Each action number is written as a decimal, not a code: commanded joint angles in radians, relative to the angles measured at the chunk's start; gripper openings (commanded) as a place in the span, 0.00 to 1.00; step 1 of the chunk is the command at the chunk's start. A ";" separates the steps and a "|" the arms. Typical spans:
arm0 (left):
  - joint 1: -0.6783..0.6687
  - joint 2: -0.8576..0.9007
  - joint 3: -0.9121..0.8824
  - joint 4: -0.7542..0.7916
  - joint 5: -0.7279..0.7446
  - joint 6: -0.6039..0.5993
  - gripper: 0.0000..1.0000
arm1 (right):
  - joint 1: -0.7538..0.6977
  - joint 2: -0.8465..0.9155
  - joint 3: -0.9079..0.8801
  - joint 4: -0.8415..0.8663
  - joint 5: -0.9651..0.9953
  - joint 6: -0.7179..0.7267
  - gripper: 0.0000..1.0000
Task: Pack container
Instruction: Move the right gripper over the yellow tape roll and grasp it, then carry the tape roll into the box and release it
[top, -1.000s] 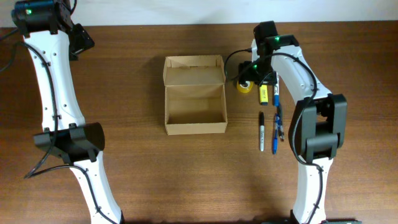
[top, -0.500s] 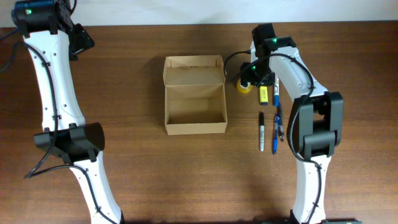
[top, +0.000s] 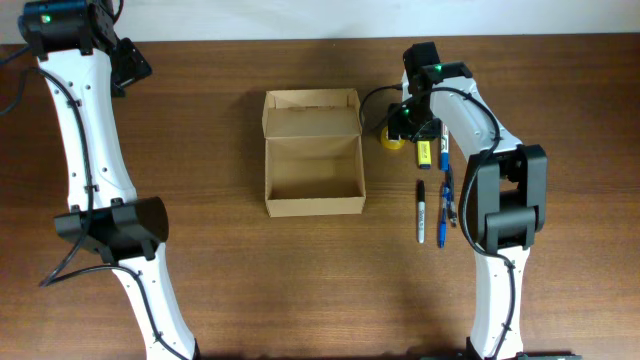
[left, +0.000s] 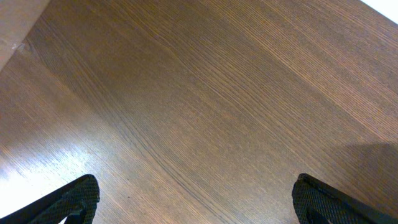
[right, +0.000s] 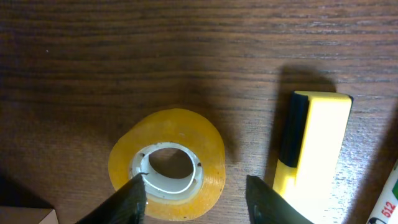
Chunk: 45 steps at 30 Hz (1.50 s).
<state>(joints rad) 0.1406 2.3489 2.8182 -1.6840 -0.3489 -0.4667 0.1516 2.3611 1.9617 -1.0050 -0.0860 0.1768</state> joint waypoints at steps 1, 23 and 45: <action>0.005 -0.019 -0.005 -0.003 -0.011 0.013 1.00 | 0.005 0.021 0.023 0.008 0.020 -0.002 0.49; 0.005 -0.019 -0.005 -0.003 -0.011 0.013 1.00 | 0.005 0.082 0.023 -0.005 0.038 0.016 0.34; 0.005 -0.019 -0.005 -0.003 -0.011 0.013 1.00 | 0.007 0.080 0.558 -0.391 0.068 0.012 0.04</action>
<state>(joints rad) 0.1406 2.3489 2.8178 -1.6844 -0.3485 -0.4652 0.1516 2.4584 2.3482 -1.3365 -0.0338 0.1867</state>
